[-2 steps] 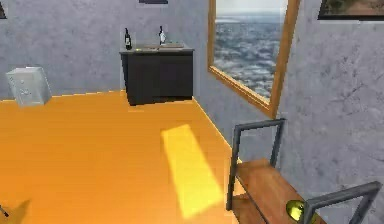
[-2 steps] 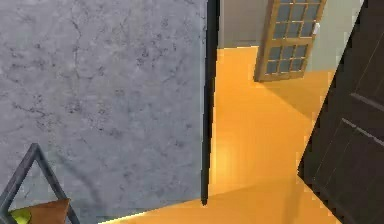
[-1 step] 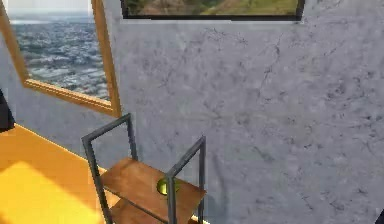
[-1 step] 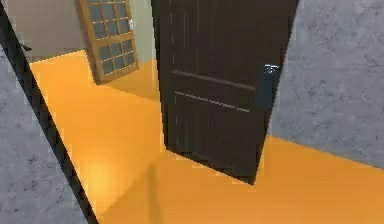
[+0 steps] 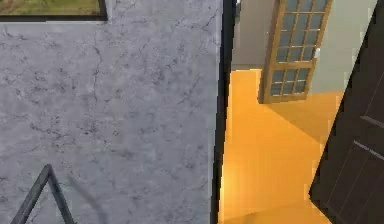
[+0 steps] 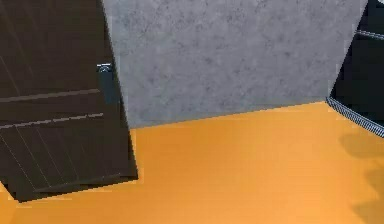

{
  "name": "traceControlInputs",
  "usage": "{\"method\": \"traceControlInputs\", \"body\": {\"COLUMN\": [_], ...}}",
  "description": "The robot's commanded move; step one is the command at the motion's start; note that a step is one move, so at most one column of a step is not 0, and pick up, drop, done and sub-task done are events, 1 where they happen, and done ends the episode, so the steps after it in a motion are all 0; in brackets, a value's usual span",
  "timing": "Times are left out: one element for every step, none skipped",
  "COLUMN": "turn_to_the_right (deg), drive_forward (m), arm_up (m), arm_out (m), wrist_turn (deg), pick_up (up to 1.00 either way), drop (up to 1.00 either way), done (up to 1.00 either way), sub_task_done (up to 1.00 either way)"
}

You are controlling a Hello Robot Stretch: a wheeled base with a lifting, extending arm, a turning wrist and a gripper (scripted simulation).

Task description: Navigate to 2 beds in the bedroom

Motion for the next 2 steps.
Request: {"method": "traceControlInputs", "body": {"turn_to_the_right": [24.0, 0.0], "drive_forward": [0.00, 1.00], "arm_up": [0.00, 0.00], "arm_out": [0.00, 0.00], "wrist_turn": [0.0, 0.0], "pick_up": [0.00, 0.00], "drop": [0.00, 0.00], "done": [0.00, 0.00], "sub_task_done": [0.00, 0.00]}}
